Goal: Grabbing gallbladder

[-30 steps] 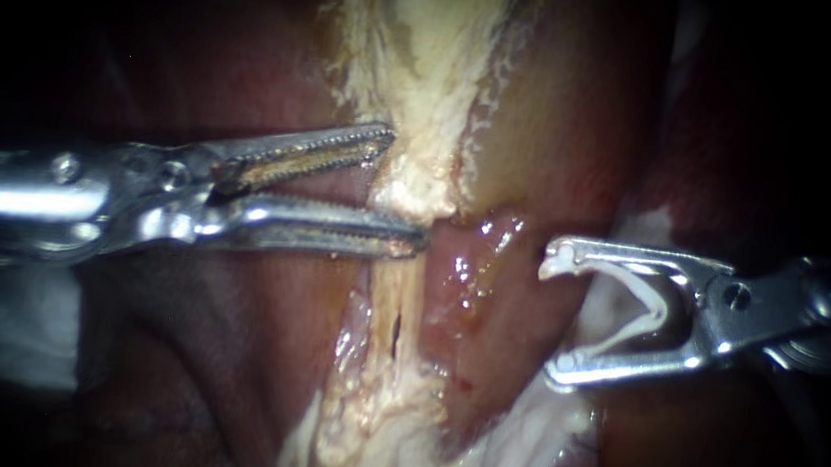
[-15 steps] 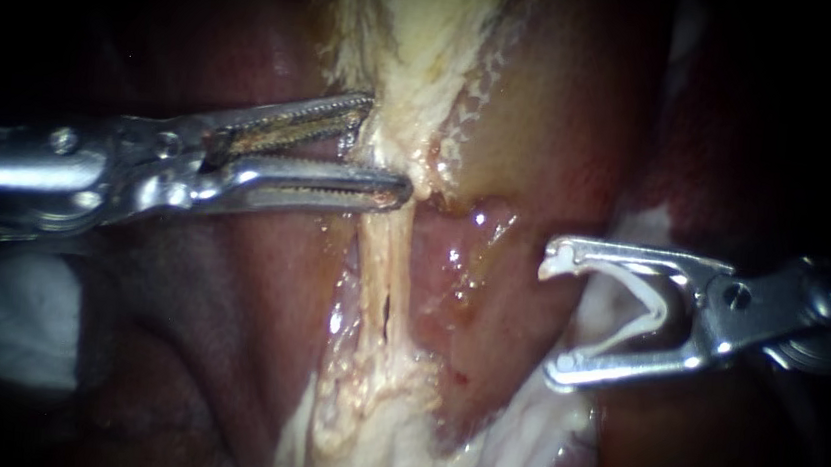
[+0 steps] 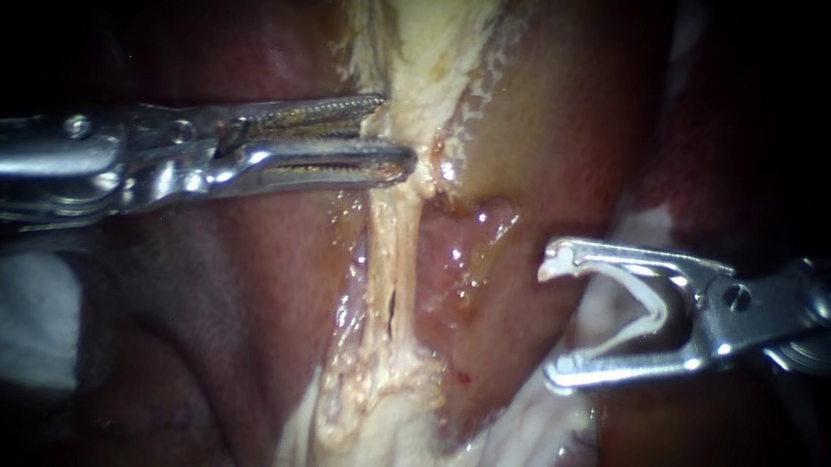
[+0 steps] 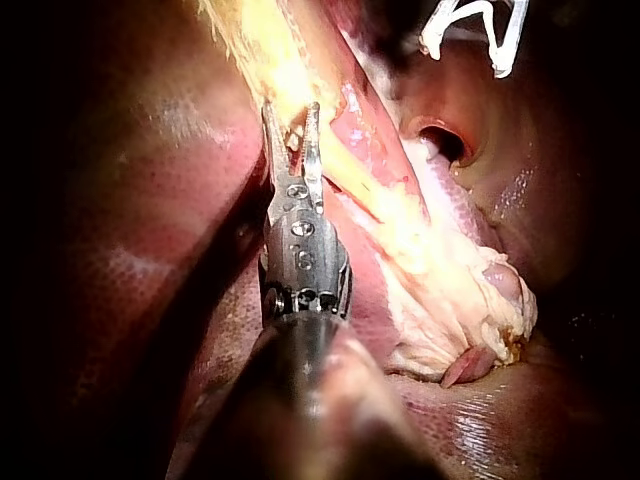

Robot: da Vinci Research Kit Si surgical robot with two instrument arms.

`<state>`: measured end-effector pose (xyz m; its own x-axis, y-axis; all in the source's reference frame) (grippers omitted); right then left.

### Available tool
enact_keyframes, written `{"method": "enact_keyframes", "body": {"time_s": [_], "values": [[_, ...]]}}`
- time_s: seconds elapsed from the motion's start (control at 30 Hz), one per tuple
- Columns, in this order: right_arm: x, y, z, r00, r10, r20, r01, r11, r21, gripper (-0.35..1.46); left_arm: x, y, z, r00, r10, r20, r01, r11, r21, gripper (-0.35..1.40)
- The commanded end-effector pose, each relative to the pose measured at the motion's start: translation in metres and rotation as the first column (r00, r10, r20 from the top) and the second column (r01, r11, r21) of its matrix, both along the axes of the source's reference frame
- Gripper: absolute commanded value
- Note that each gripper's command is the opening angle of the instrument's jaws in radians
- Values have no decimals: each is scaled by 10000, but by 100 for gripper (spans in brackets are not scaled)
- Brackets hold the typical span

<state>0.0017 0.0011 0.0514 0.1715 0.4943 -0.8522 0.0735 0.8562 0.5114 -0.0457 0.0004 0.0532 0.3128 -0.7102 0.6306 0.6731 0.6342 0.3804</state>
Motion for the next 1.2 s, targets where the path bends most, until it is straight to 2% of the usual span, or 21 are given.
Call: {"method": "enact_keyframes", "body": {"time_s": [0.03,0.13,0.2,0.37,0.63,0.93,1.2], "values": [[0,0,0,10000,-1,0,1,10000,0,57,0,0,0,10000,-83,17,82,9997,242,-35],[0,0,-1,10000,-2,-1,2,10000,0,57,1,-1,-2,9999,70,-112,-61,9965,828,-35],[0,0,-1,10000,-4,-2,4,10000,0,57,1,-2,-6,9996,152,-226,-130,9954,945,-35],[0,0,-1,10000,-4,-2,4,10000,0,57,3,-4,-19,9996,205,-190,-184,9945,1027,-35],[0,0,-1,10000,-5,-1,5,10000,-1,57,6,-7,-24,9995,276,-180,-254,9937,1088,-35],[-1,0,0,10000,-6,1,6,10000,-1,57,7,-14,-40,9995,270,-168,-249,9934,1124,-35],[-1,0,1,10000,-3,7,3,10000,-1,57,8,-14,-43,9995,290,-142,-272,9930,1145,-35]]}}
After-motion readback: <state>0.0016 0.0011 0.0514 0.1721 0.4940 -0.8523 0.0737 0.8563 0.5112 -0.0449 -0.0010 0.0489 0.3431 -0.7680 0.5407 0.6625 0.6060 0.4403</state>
